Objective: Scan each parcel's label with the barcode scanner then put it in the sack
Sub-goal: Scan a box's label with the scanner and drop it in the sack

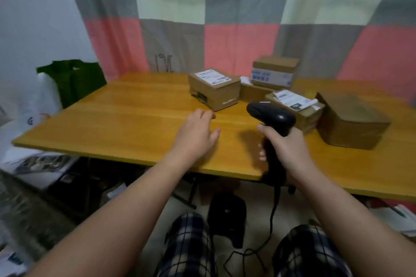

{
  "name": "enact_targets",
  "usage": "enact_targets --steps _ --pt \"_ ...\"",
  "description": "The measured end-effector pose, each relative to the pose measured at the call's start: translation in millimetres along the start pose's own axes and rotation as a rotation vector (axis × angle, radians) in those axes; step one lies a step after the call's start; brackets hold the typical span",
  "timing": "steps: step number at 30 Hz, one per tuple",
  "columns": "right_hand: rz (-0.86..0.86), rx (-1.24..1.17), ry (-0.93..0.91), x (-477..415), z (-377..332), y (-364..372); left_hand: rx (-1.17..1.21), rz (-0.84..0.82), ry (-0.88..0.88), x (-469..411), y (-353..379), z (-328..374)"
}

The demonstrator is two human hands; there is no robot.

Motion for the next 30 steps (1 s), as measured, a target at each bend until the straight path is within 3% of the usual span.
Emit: enact_targets --steps 6,10,13,15,19,23,25,28,30 --pt "0.025 -0.104 0.085 -53.1 -2.1 -3.6 -0.026 -0.011 -0.100 -101.8 26.4 18.2" --pt "0.011 -0.095 0.124 -94.8 6.0 6.1 -0.212 -0.004 -0.081 -165.1 38.2 16.5" --pt "0.022 -0.121 0.183 -116.8 19.1 15.8 -0.364 -0.096 -0.057 -191.0 46.2 4.1" --pt "0.046 -0.143 0.204 -127.8 24.8 21.9 -0.312 -0.158 -0.058 -191.2 49.5 -7.0" --pt "0.077 -0.142 0.191 -144.7 23.9 30.1 -0.189 -0.114 0.020 -155.3 39.7 -19.1" --pt "-0.035 -0.099 0.179 -145.1 16.8 47.1 -0.097 -0.139 0.094 -98.7 21.4 -18.4" --pt "-0.095 -0.105 0.213 -139.5 14.6 56.1 0.063 -0.155 0.098 -75.8 12.1 -18.1" --pt "-0.173 -0.080 0.237 -128.9 11.2 65.7 0.328 0.041 -0.083 -68.4 -7.0 -30.6" --pt "-0.204 -0.043 0.244 -121.6 11.4 69.6 0.337 -0.006 -0.366 -73.6 -1.2 -49.8"
Point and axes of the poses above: each hand's wrist, its own x-axis away from the middle knuckle, its own y-axis out of the palm, z = x × y, the point moved 6 cm from there along -x, towards the middle knuckle, and after that the axes turned 14 degrees about -y, right-handed, at the moved point
